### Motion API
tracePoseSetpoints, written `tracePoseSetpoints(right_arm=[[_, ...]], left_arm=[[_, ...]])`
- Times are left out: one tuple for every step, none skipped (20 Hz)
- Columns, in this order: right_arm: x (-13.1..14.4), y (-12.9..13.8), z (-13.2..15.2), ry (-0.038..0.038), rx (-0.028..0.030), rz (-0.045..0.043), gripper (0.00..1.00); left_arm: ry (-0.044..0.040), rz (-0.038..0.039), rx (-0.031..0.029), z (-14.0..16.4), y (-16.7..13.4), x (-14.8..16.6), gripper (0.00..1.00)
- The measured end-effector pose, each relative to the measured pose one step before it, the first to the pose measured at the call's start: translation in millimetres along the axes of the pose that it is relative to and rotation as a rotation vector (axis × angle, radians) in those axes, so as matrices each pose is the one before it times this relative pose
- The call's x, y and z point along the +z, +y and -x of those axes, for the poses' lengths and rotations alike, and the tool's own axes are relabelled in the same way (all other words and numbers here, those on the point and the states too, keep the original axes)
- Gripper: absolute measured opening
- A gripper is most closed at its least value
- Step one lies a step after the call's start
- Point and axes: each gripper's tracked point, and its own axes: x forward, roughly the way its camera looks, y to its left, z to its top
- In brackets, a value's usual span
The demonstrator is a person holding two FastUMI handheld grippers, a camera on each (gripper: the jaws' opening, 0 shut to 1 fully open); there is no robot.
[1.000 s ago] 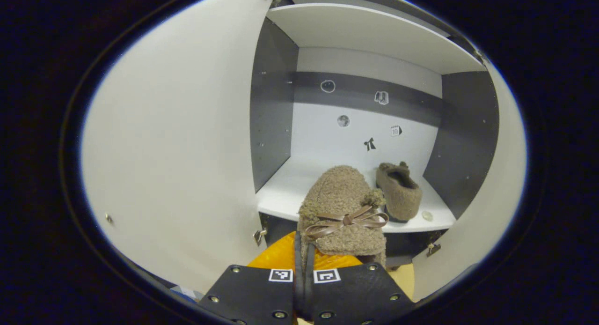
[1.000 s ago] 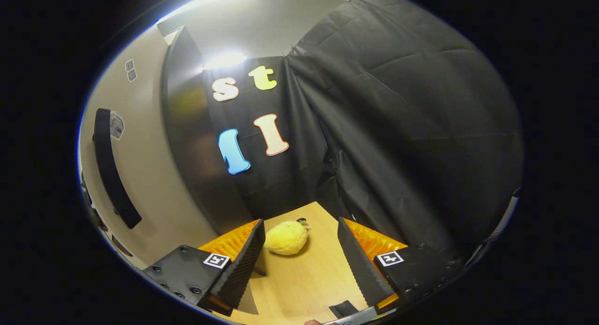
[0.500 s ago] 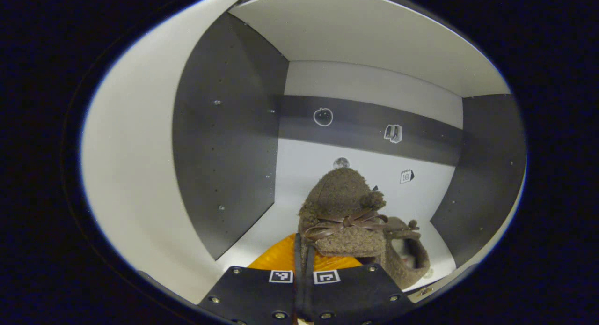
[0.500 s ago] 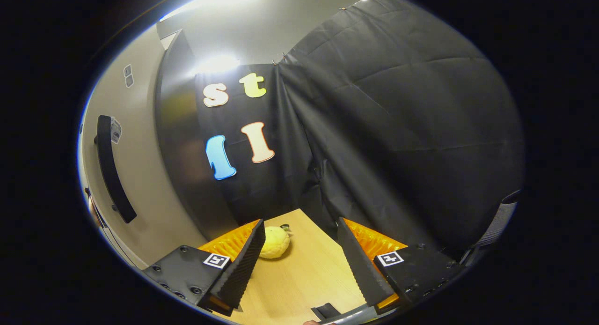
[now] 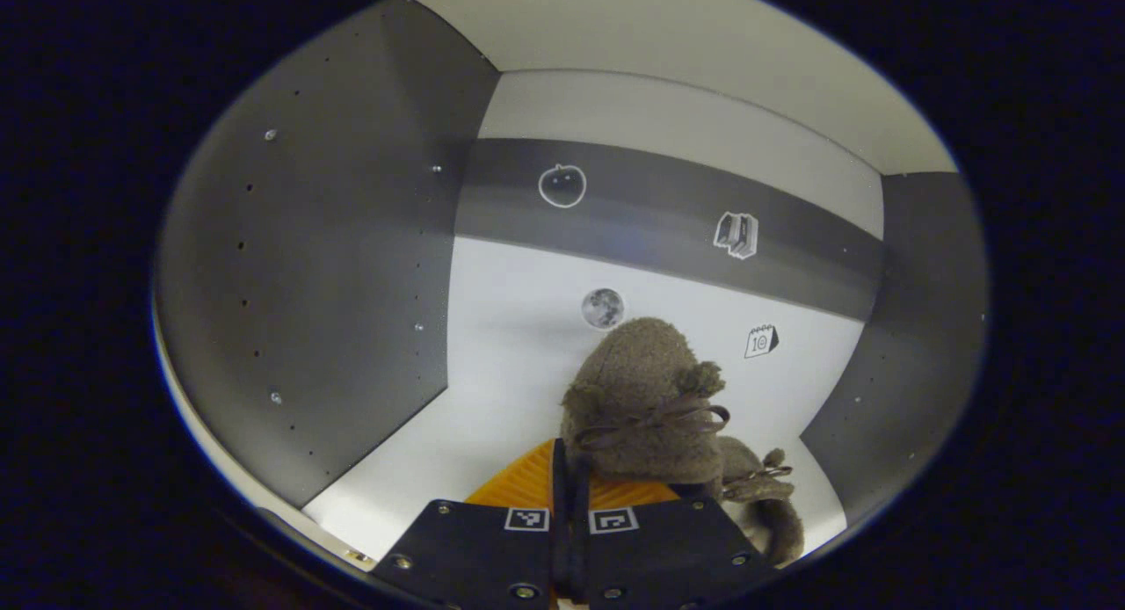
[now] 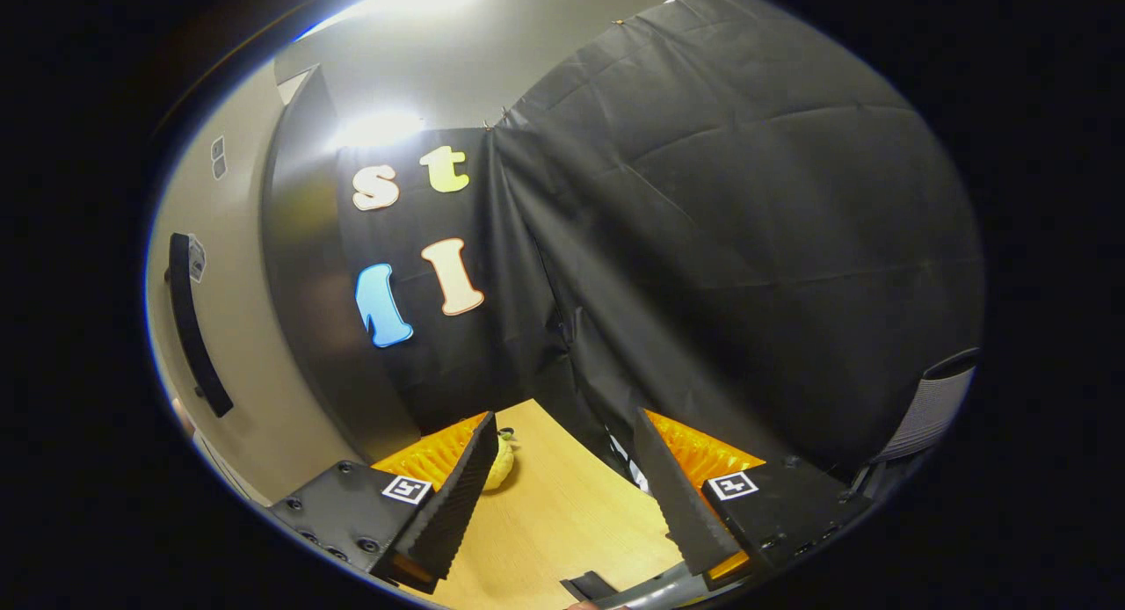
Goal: Grab one shoe with the right hand and put it into the shoe cabinet, grab the other shoe with the left hand and put it into the shoe cabinet; then close the right door with the right hand and the left door with the left hand.
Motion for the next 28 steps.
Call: tracePoseSetpoints(right_arm=[[-0.77, 0.03, -1.25, 0.00153, 0.00182, 0.00312, 0.98], [-0.45, 2.53, -0.97, -0.00023, 0.00377, 0.00491, 0.98], [0.0, 0.98, 0.92, 0.00112, 0.00497, 0.00528, 0.98], [-0.04, 3.17, -1.84, 0.003, 0.00756, 0.00436, 0.98], [-0.76, 2.94, -1.31, 0.00432, 0.01029, 0.00364, 0.98], [0.39, 3.78, -0.27, 0.00242, 0.01048, 0.0037, 0.98], [2.58, 3.71, -0.27, -0.00196, 0.01048, 0.00579, 0.98], [1.74, 1.9, -0.5, -0.00395, 0.0077, 0.00808, 0.98], [0.55, 2.53, 0.47, -0.00234, 0.00698, 0.00971, 0.98], [0.08, 3.33, -0.53, -0.00006, 0.00612, 0.00873, 0.98], [-0.79, 2.66, -1.78, 0.00246, 0.00624, 0.00774, 0.98], [-1.32, 2.37, -0.39, 0.00532, 0.00764, 0.00494, 0.98], [-1.58, 3.57, 0.06, 0.00592, 0.01014, 0.00091, 0.98], [0.06, 4.65, -0.76, 0.00364, 0.01452, -0.00085, 0.98], [2.55, 4.99, -1.88, -0.0051, 0.01716, 0.00444, 0.98], [4.38, 3.3, -2.53, -0.01046, 0.0065, 0.01433, 0.98], [4.18, 0.48, -2.35, -0.01123, 0.00108, 0.01401, 0.98], [6.59, 3.75, -1.55, -0.01352, 0.0097, 0.00527, 0.98], [6.95, 7.32, -1.29, -0.01327, 0.01614, -0.00115, 0.98], [5.77, 6.91, -2.3, -0.01097, 0.01861, 0.00136, 0.98], [4.12, 4.77, -0.93, -0.01017, 0.01569, 0.01033, 0.98], [4.89, 3.73, -0.83, -0.00956, 0.00941, 0.01467, 0.98], [4.25, 3.73, 0.29, -0.00685, 0.01037, 0.01008, 0.98], [4.3, 5.51, -0.18, -0.00677, 0.01712, 0.00438, 0.98], [3.35, 7.63, 1.26, -0.00443, 0.01946, 0.00135, 0.98], [3.4, 7.18, -0.37, 0.00265, 0.01829, -0.00138, 0.98], [2.19, 6.97, 0.05, 0.00144, 0.02022, 0.00514, 0.98], [4.81, 5.18, -0.53, -0.00361, 0.01322, 0.01097, 0.98]], left_arm=[[0.00401, -0.02158, 0.01007, 1.34, 2.37, -2.88, 0.01], [0.01187, -0.01689, 0.00072, -1.41, 0.27, -5.63, 0.02], [0.00669, -0.01675, 0.00661, 1.67, 0.5, -4.39, 0.08], [0.00921, -0.00411, -0.00472, -1.55, -0.77, -4.57, 0.06], [0.00392, 0.00156, 0.00073, 4.82, -0.2, -2.71, 0.1], [0.00961, 0.00996, -0.01581, -1.71, -3.1, -6.27, 0.14], [0.01134, 0.00181, -0.00485, 1.25, -0.59, -3.78, 0.31], [0.01185, -0.01253, -0.00468, 1.58, 1.14, -2.84, 0.47], [0.02534, -0.0246, 0.00226, 8.07, 2.18, -7.18, 0.65], [0.00582, -0.03677, 0.01695, 10.52, 4.98, 1.53, 0.82], [-0.01413, -0.0326, 0.00837, 5.99, 4.25, 0.97, 1.0], [-0.02095, -0.0227, 0.00013, 13.51, 1.21, 5.58, 0.97], [-0.01386, -0.01104, -0.00326, 15.52, 0.11, 2.95, 0.95], [-0.00687, 0.00646, 0.00243, 19.22, -0.14, -0.99, 0.95], [-0.02266, 0.0179, 0.00555, 24.8, -0.98, -0.67, 1.0], [-0.05048, 0.01418, 0.00082, 25.25, -0.62, 4.36, 1.0], [-0.04933, -0.00086, -0.00238, 23.93, -3.22, 3.28, 0.96], [-0.03665, -0.01262, 0.00534, 24.17, 0.57, -0.65, 1.0], [-0.02091, -0.01105, 0.01485, 22.16, 1.75, -1.23, 1.0], [-0.00061, 0.00326, 0.01263, 20.14, 0.14, -4.22, 1.0], [-0.00482, 0.01634, 0.00713, 20.74, -0.74, -4.09, 1.0], [-0.01309, 0.02303, -0.00223, 18.42, -2.36, -1.99, 1.0], [-0.01045, 0.01646, -0.00522, 15.52, -3.49, -2.58, 1.0], [-0.01788, 0.00823, -0.0024, 16.85, -1.91, -1.27, 1.0], [-0.02343, -0.00387, 0.00141, 13.66, 0.42, -0.97, 1.0], [-0.02239, -0.00492, 0.01581, 9.0, 2.54, 0.03, 1.0], [-0.01423, 0.00922, 0.01801, 13.62, 0.4, -2.8, 1.0], [-0.01076, 0.01379, -0.00229, 12.0, -0.79, -3.4, 1.0]])
